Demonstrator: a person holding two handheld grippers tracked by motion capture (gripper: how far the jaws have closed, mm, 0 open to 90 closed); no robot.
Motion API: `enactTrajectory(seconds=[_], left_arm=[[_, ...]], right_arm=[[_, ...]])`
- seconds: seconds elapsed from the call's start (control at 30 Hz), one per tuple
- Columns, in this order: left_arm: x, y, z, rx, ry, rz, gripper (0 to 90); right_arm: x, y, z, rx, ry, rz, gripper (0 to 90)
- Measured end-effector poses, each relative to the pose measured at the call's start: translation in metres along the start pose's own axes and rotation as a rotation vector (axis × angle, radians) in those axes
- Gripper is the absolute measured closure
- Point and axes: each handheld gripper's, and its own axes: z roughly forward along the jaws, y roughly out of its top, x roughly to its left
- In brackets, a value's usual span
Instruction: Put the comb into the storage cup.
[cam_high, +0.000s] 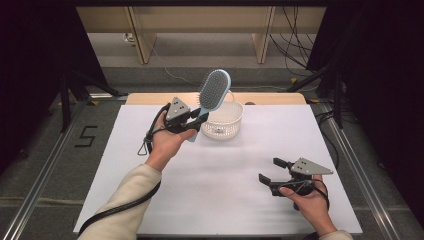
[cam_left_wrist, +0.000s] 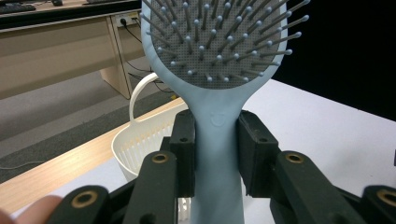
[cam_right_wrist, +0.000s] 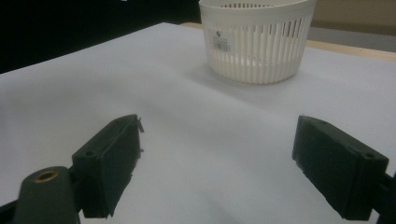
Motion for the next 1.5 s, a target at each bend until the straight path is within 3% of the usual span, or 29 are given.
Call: enactTrajectory(seconds=[1.5], left_arm=[[0.005,0.000,0.013,0.026,-0.002,-0.002,69.7]], right_arm=[[0.000,0.000,0.000,0.000,-0.001,0.002,16.1]])
